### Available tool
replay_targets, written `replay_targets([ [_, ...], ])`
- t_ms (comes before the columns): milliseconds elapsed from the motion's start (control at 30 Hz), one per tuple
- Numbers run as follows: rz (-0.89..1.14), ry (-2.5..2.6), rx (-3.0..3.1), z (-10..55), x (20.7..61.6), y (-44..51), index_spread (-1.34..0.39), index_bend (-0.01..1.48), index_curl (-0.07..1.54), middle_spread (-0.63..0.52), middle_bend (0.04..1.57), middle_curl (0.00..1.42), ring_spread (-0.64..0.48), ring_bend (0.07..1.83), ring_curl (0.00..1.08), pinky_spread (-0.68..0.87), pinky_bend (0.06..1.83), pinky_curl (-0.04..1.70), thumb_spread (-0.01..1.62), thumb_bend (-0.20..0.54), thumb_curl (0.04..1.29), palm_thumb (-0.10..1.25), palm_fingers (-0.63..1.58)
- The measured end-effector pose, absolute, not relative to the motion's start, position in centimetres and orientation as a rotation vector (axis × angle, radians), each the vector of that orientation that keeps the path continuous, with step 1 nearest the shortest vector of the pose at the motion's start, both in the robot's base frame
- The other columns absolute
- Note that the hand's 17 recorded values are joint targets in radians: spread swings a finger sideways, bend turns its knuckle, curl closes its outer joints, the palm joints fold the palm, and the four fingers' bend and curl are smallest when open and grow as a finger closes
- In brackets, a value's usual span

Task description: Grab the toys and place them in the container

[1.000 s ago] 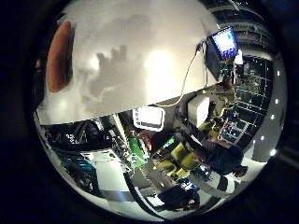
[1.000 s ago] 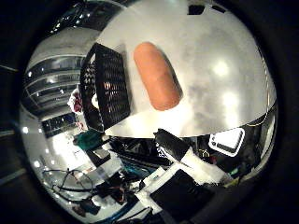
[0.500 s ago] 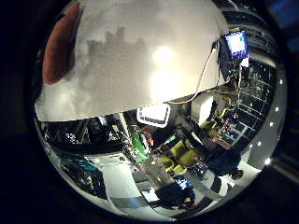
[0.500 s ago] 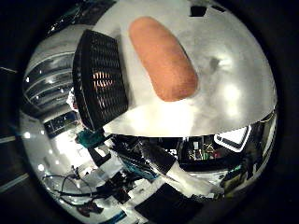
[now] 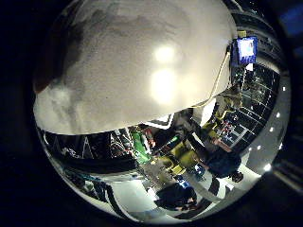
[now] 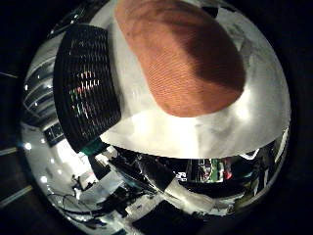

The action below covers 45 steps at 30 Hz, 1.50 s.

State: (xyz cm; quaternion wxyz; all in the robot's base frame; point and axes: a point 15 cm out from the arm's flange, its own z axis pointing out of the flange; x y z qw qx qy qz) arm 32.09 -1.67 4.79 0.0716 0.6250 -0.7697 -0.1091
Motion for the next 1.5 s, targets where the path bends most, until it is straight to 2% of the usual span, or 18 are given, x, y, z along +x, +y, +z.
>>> replay_targets([
  [67,-0.316,-2.316,1.885,4.4,32.6,-1.6,-0.12,0.23,0.41,0.23,0.16,0.23,0.29,0.19,0.25,0.49,0.40,0.30,0.98,-0.023,0.29,0.40,0.15],
  [233,-0.259,-2.351,1.910,4.3,34.1,-1.7,-0.19,0.42,0.46,0.19,0.18,0.23,0.27,0.17,0.22,0.49,0.33,0.28,1.00,-0.008,0.31,0.51,0.26],
  [267,-0.241,-2.361,1.917,4.3,34.4,-1.7,-0.23,0.51,0.49,0.16,0.20,0.25,0.26,0.17,0.21,0.49,0.30,0.27,1.00,-0.005,0.32,0.56,0.30],
  [367,-0.173,-2.399,1.945,4.3,35.8,-2.0,-0.31,0.64,0.54,0.05,0.28,0.29,0.22,0.18,0.20,0.47,0.20,0.24,1.01,0.021,0.34,0.69,0.45],
  [500,-0.058,-2.464,1.983,5.1,38.3,-2.3,-0.41,0.81,0.63,-0.16,0.47,0.37,0.01,0.25,0.21,0.41,0.13,0.16,1.00,0.063,0.39,0.95,0.64],
  [633,0.042,-2.518,2.009,6.6,39.7,-2.6,-0.44,0.90,0.67,-0.27,0.57,0.42,-0.13,0.30,0.23,0.37,0.16,0.11,1.00,0.034,0.40,1.04,0.67],
  [800,0.091,-2.538,2.030,8.8,40.0,-2.8,-0.45,0.93,0.68,-0.32,0.60,0.46,-0.18,0.32,0.23,0.35,0.18,0.08,1.00,-0.013,0.41,1.08,0.65],
  [1233,0.146,-2.499,2.038,17.9,37.2,-5.2,-0.44,0.95,0.69,-0.35,0.55,0.52,-0.18,0.29,0.22,0.35,0.19,0.09,0.99,-0.017,0.42,1.09,0.64],
  [1500,0.209,-2.399,2.179,24.8,38.8,-1.6,-0.43,0.97,0.70,-0.36,0.53,0.54,-0.17,0.27,0.22,0.36,0.19,0.09,0.99,-0.016,0.43,1.09,0.64],
])
